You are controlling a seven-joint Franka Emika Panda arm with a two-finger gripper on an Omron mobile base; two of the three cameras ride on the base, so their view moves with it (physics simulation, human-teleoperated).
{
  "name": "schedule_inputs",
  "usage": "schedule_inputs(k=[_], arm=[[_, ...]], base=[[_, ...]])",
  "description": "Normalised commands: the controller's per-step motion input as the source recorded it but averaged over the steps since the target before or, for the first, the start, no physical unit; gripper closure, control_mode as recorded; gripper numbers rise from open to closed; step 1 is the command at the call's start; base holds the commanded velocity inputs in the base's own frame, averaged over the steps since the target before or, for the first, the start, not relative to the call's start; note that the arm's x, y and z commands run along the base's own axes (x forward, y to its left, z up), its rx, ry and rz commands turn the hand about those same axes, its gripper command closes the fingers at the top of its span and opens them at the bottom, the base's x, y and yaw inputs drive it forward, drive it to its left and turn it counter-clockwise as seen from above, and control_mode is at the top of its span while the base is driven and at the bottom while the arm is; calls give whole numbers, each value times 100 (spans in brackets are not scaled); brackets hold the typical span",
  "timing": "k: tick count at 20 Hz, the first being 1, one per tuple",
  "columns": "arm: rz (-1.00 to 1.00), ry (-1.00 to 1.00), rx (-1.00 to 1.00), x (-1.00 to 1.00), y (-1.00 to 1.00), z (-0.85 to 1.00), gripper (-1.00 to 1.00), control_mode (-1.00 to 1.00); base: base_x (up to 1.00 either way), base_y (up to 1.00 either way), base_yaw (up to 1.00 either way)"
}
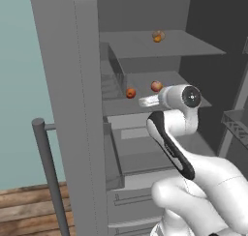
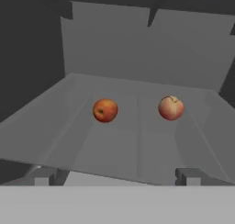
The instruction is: Place the apple in the correct fridge rack based on whether it is a fruit or vegetable. Finally, close the fridge door.
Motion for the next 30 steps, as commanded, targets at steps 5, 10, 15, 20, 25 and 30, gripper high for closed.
schedule_inputs(k=[5, 10, 15, 20, 25, 30], arm=[[0, 0, 0, -100, -18, 9, -100, -100], [-1, 1, -6, -90, -18, 0, -100, -100], [-2, 2, -5, -64, -16, 0, -100, -100], [-1, 4, 0, -3, 0, 0, -100, -100], [0, 0, 0, -2, 0, 0, -100, -100], [0, -2, 0, -41, 0, 0, -100, 100]], base=[[0, 0, 0], [0, 0, 0], [0, 0, 0], [0, 0, 0], [0, 0, 0], [-20, 0, 0]])
